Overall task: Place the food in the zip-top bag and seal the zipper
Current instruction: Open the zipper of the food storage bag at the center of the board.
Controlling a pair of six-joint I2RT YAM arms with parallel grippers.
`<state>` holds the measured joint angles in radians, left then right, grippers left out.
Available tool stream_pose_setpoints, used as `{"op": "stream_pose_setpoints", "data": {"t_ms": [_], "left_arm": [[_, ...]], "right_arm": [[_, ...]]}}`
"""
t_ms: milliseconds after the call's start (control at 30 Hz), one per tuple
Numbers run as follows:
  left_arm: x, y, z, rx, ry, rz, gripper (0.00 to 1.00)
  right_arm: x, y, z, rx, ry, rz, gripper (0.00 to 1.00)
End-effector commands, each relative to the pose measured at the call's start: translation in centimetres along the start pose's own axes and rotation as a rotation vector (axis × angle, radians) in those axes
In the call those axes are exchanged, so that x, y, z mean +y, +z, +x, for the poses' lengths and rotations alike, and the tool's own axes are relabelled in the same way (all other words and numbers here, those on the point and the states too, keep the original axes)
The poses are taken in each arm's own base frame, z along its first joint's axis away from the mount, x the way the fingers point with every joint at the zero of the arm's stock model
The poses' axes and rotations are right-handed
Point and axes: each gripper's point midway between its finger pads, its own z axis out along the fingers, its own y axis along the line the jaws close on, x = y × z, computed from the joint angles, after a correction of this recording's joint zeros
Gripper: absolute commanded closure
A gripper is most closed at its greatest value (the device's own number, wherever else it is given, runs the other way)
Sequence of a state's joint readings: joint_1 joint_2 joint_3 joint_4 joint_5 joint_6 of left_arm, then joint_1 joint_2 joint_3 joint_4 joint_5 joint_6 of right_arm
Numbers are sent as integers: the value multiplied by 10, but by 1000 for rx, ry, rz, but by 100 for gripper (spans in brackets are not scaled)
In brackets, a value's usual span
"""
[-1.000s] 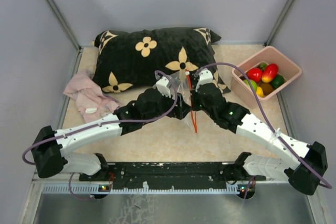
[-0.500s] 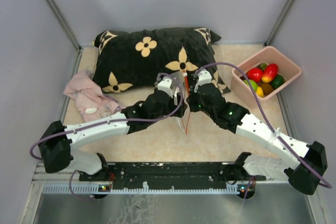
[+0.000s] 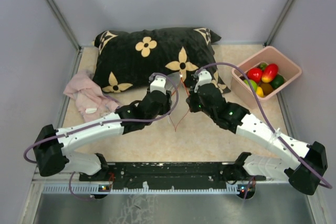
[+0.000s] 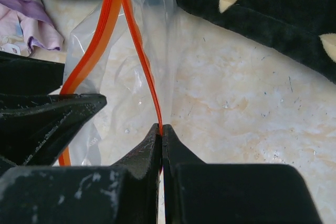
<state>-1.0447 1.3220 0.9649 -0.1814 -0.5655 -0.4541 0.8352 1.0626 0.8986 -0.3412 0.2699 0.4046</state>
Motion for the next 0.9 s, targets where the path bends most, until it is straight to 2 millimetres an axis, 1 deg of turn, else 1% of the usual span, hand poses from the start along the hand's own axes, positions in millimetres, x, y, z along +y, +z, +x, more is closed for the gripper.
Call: {"op": "stream_pose_setpoints", "data": {"t_ms": [0,200,333,633,767,867], "left_arm": [[17,-5,-14,-10,52,-97,45],[32,-10,-26,-27,92,-175,43],[50,-15,-33,-34,104,-243,44],[88,-17,-22,19,85,-316,47],[94,-17,-22,34,66,-290,47],[87,-14,-21,43,65,-238,47]], "right_arm": [[12,-6,-20,-44,7,-39,100],[13,-5,-19,-27,-5,-40,100],[5,-6,-19,-27,-24,0,100],[-9,-8,-23,-31,-55,73,100],[-13,-9,-23,-36,-63,92,100],[-6,-8,-24,-38,-70,56,100]]}}
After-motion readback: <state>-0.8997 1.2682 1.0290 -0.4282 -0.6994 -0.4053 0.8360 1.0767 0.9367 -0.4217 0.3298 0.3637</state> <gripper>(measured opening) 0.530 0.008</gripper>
